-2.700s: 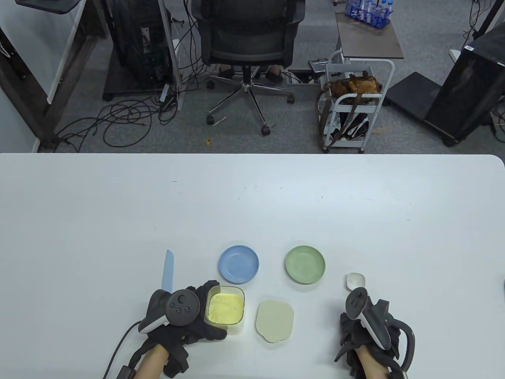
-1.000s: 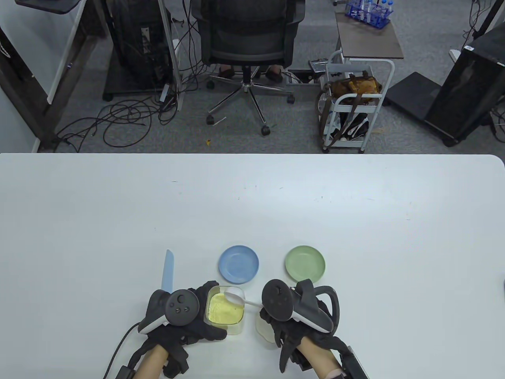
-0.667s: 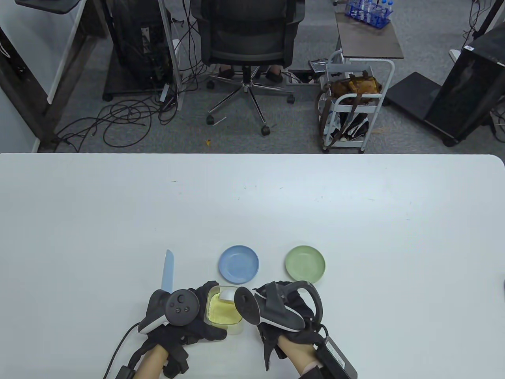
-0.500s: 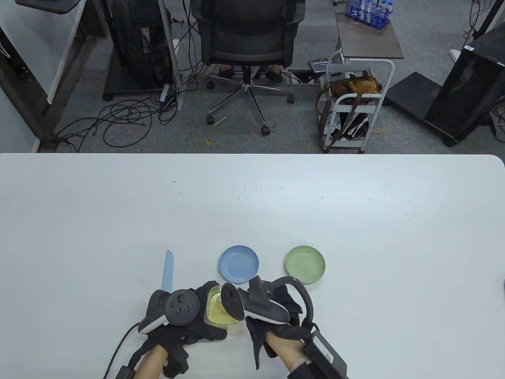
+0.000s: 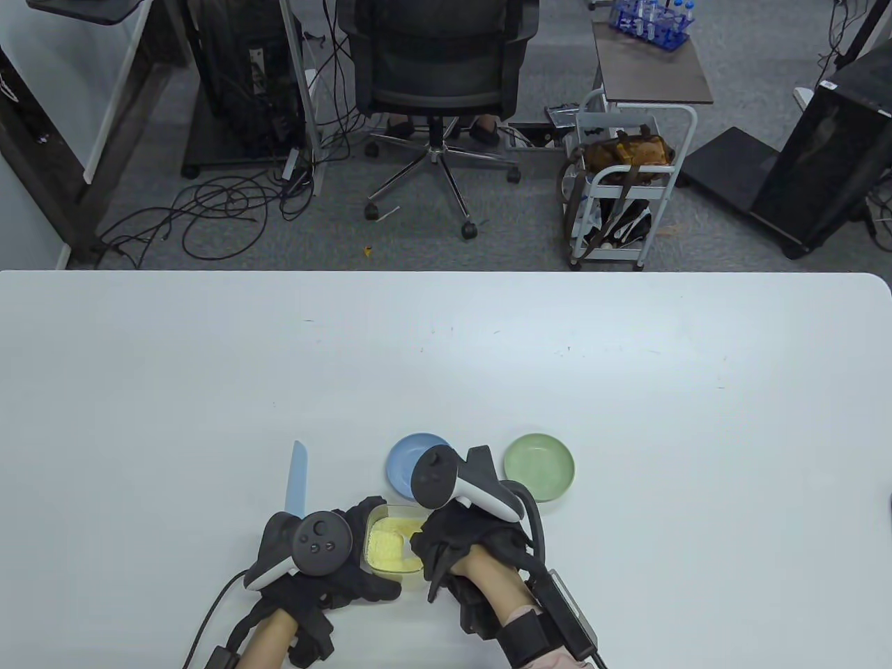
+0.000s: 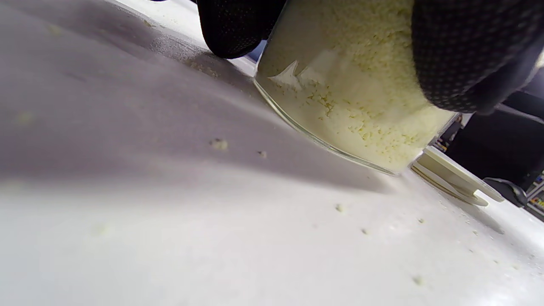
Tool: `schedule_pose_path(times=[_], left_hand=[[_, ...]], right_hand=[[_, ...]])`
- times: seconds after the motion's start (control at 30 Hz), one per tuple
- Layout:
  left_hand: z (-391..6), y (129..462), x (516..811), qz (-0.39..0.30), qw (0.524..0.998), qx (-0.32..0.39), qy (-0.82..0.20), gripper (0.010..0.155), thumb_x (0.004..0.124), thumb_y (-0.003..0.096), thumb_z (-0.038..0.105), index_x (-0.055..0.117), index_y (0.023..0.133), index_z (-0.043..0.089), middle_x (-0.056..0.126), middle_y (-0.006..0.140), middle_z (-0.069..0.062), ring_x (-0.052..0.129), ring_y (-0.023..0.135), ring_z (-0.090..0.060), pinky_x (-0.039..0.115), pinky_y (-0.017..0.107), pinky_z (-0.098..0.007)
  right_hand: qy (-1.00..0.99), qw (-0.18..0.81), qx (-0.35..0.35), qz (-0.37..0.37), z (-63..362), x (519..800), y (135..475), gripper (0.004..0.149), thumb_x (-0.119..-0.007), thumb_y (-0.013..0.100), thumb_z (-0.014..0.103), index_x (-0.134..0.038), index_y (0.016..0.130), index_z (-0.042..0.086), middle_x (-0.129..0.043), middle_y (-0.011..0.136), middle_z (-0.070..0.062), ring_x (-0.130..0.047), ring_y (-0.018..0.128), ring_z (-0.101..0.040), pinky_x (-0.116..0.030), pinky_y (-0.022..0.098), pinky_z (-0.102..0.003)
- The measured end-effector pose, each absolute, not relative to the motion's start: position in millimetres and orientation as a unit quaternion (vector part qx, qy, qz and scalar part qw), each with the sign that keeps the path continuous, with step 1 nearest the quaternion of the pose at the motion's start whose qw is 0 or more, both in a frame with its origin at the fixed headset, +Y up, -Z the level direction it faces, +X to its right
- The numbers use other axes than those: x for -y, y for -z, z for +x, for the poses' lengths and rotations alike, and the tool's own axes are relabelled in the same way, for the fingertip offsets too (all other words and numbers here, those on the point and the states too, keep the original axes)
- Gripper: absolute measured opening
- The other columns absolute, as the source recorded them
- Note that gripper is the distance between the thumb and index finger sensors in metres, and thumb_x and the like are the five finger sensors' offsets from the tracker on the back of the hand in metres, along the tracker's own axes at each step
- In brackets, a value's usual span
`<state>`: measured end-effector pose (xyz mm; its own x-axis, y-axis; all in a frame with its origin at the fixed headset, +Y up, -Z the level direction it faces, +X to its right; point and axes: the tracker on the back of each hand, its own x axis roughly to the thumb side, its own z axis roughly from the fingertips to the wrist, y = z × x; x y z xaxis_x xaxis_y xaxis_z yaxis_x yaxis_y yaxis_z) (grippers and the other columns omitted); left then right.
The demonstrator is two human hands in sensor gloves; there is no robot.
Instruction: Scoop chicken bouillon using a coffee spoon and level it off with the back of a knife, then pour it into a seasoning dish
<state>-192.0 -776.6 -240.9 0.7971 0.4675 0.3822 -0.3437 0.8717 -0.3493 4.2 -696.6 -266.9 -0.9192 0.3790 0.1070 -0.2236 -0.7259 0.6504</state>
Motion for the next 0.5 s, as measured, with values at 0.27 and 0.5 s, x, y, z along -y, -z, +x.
schedule_pose_path(times=[0.27,0.5], left_hand=[[-194.2,240.5,771.9,-0.175,0.933,0.232,-0.212,0.117,0.095,0.0298,0.058,0.021,0.108,0.012,0.048,0.113,-0.016,0.060,0.107,-0.035,0.036,0.077,-0.062],[-236.1,230.1,724.8,-0.195,0.947,0.183,-0.176,0.107,0.092,0.0408,0.051,0.020,0.111,0.013,0.040,0.117,-0.019,0.050,0.110,-0.041,0.037,0.078,-0.061]], right_hand=[[-0.917,0.221,-0.312,0.117,26.3,690.0,264.8,0.039,-0.067,0.044,0.035,-0.082,0.053,0.000,-0.095,0.009,0.001,-0.083,-0.018,-0.002,-0.077,-0.009,-0.029],[-0.920,0.256,-0.277,0.109,46.2,672.8,256.6,0.039,-0.068,0.043,0.036,-0.083,0.052,0.000,-0.094,0.008,0.001,-0.082,-0.018,-0.002,-0.076,-0.009,-0.029]])
